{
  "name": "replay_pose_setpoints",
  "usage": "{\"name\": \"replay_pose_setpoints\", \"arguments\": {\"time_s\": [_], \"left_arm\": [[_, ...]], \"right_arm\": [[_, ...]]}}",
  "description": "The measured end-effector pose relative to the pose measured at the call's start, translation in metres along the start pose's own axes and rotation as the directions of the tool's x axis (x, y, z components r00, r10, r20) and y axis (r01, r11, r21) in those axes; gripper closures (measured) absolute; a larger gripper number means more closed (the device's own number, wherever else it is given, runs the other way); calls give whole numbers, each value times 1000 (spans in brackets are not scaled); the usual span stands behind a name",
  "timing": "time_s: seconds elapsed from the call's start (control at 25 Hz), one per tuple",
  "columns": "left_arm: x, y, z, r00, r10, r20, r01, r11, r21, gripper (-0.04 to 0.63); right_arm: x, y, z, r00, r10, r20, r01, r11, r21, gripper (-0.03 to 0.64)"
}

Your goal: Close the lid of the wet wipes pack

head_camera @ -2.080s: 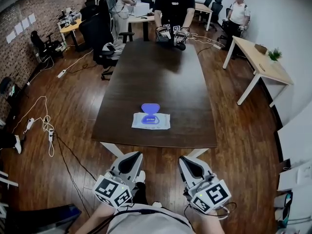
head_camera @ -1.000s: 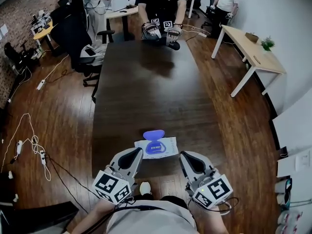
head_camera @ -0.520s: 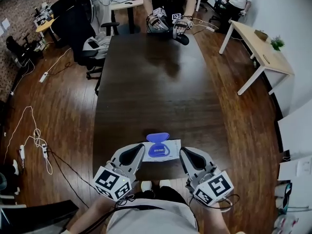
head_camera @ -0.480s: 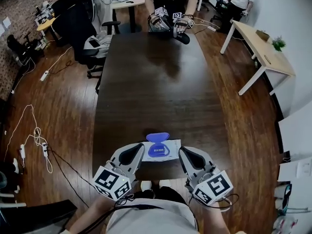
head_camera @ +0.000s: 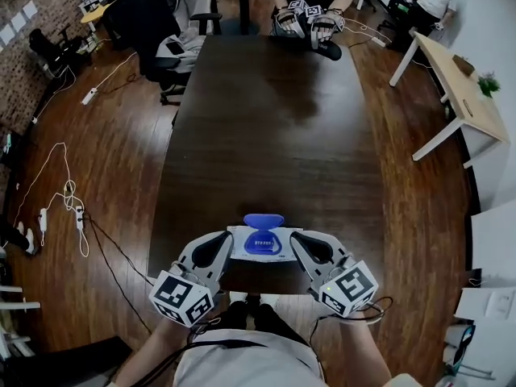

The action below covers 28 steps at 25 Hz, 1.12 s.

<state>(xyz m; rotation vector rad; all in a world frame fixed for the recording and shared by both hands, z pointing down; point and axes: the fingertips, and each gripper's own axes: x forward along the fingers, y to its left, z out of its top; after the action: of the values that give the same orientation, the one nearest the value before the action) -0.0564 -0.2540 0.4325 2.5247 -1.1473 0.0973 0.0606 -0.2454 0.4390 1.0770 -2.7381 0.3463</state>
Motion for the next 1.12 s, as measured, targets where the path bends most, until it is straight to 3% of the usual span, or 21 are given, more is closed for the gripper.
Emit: {"name": "replay_pose_setpoints", "arguments": {"time_s": [0.6,0.88,1.12], "left_arm": [[33,32,-62,996,40,-80,-43,998,-39,594],[45,44,-85,994,57,-92,-64,995,-77,594],[49,45,-103,991,62,-122,-74,993,-92,594]], "right_arm": [[53,-29,-51,991,82,-107,-86,996,-29,607],[72,-49,-82,984,90,-155,-95,995,-23,526],[89,-58,-116,960,141,-243,-150,988,-20,438]]}}
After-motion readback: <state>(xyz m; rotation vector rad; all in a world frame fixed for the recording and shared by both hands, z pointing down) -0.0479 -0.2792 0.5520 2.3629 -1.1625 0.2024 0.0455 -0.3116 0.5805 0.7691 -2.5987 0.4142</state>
